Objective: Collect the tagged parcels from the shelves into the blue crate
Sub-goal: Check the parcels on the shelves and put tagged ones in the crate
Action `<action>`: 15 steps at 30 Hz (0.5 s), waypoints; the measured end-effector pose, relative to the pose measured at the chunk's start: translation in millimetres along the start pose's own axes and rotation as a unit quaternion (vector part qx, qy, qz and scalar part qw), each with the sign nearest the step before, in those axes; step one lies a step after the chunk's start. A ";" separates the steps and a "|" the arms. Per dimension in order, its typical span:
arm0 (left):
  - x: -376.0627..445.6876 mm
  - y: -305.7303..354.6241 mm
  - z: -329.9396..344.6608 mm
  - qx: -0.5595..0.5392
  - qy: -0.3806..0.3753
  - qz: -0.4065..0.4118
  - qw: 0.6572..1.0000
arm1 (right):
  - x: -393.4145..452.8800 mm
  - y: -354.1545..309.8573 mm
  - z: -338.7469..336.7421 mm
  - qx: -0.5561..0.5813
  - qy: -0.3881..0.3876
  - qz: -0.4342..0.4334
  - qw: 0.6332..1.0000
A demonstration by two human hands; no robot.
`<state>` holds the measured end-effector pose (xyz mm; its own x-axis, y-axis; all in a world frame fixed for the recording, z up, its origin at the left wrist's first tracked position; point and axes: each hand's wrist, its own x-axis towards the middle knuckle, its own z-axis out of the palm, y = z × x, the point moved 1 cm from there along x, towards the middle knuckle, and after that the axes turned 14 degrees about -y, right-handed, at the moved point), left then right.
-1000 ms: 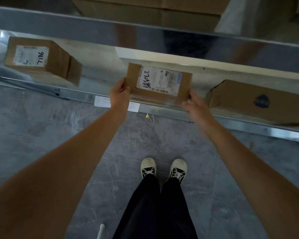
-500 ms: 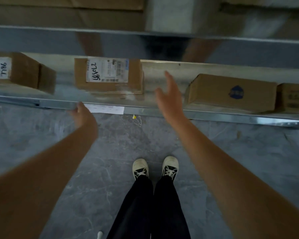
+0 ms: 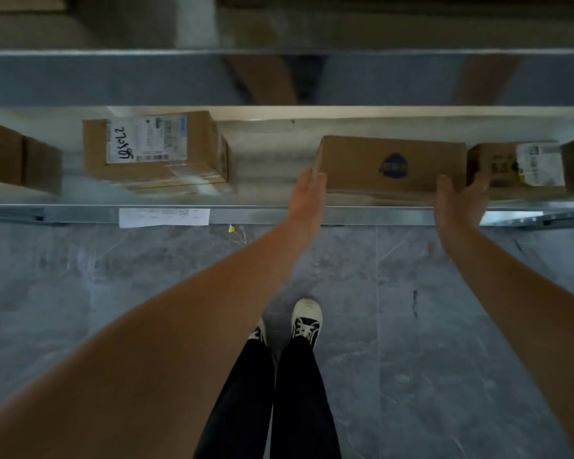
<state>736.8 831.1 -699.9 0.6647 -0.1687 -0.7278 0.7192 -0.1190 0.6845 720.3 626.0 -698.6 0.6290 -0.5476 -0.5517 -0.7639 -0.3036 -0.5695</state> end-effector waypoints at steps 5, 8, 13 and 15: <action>13.8 10.8 5.2 -0.045 0.002 -0.022 0.999 | 0.9 3.2 -8.6 0.084 -0.092 0.031 0.992; 5.5 13.4 -5.6 -0.084 0.046 -0.002 0.995 | 0.0 1.9 -16.7 0.118 -0.092 0.006 0.989; -10.7 24.4 -24.4 -0.115 0.143 0.054 0.981 | -7.6 -12.4 -25.0 0.279 -0.146 0.020 0.949; -11.9 26.6 -28.5 -0.117 0.156 0.067 0.978 | -10.8 -14.1 -24.1 0.278 -0.161 0.026 0.947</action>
<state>753.8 857.8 -674.2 0.7587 0.1446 -0.6352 0.6242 0.1178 0.7723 720.8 617.4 -670.0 0.6727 -0.2575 -0.6936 -0.6566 0.2243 -0.7201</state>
